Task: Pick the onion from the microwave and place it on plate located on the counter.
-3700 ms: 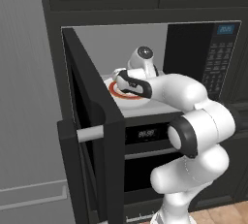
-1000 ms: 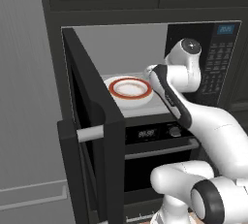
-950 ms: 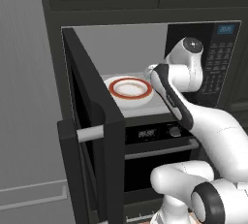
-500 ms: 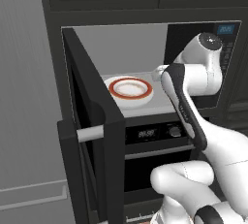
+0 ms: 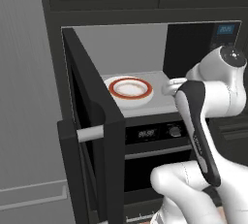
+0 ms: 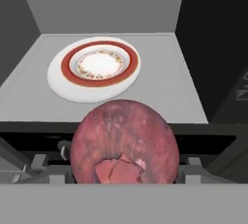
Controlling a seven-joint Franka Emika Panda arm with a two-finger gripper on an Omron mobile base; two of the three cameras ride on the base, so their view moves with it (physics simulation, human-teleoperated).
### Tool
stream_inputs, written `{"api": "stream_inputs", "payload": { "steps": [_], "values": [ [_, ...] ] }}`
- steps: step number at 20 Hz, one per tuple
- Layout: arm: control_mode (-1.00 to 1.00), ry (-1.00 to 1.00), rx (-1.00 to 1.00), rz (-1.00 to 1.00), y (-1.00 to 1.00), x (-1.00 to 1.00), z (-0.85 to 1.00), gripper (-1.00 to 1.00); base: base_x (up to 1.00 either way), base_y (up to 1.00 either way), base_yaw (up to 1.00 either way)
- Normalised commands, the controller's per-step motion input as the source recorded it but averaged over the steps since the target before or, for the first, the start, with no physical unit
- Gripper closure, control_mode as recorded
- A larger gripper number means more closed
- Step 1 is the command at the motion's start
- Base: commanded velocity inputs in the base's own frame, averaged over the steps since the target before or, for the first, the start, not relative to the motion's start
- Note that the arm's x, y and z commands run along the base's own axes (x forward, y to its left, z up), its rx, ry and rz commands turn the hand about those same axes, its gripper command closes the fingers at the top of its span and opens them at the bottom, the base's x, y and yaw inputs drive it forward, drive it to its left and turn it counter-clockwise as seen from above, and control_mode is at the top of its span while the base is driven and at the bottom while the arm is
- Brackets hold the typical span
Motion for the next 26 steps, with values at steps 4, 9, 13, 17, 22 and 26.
{"api": "stream_inputs", "payload": {
  "steps": [4,9,13,17,22,26],
  "values": [
    [-1.00,-0.01,0.00,0.00,0.00,-0.59,0.23,1.00,0.00,0.00,0.00],
    [-1.00,0.03,0.00,0.00,0.00,-0.33,0.40,1.00,0.00,0.00,0.00],
    [-1.00,0.09,0.00,0.00,0.00,-0.37,0.18,1.00,0.00,0.00,0.00],
    [-1.00,0.03,0.00,0.00,0.00,-0.43,0.00,1.00,0.00,0.00,0.00],
    [-1.00,0.00,0.00,0.00,0.00,-0.27,0.00,1.00,0.00,0.00,0.00],
    [1.00,0.00,0.00,0.00,0.00,0.00,0.00,1.00,-0.41,-0.08,0.00]
  ]
}}
